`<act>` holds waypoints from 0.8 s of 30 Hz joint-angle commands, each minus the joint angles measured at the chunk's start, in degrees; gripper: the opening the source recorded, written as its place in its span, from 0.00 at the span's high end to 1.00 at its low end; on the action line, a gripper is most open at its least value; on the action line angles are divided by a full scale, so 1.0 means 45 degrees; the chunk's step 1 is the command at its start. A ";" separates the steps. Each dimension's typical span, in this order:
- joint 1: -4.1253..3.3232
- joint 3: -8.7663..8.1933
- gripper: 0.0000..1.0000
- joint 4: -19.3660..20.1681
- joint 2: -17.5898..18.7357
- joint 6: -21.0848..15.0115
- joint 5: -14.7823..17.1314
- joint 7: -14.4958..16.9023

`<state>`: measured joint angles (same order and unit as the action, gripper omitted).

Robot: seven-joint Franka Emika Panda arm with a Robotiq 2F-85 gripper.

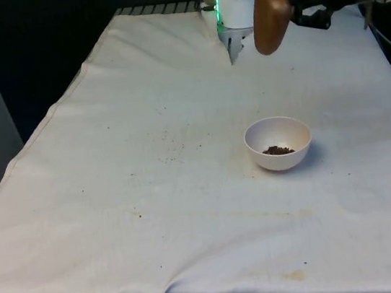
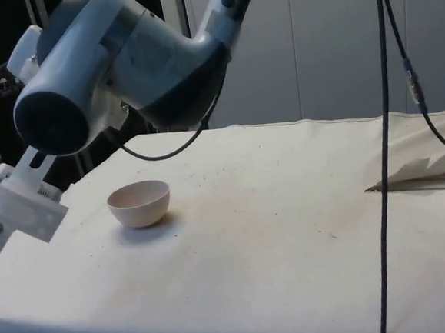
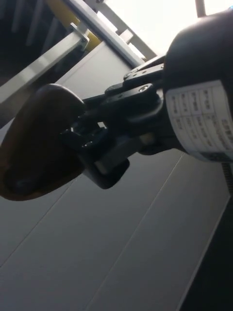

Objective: Pour the coffee beans from the cup into the bowl.

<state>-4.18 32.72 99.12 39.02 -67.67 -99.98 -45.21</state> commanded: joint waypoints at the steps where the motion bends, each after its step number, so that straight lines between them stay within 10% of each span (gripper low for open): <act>1: 0.0127 0.0089 0.97 0.0064 -0.0127 -0.0140 0.0153 0.0127; 13: 0.0280 -0.0013 0.97 0.0025 -0.0446 0.0000 0.0777 0.0369; 24: 0.0828 0.0000 0.97 0.0242 -0.0840 -0.0395 0.1426 0.0497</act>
<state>-1.15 32.31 99.52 35.81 -68.24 -93.79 -43.26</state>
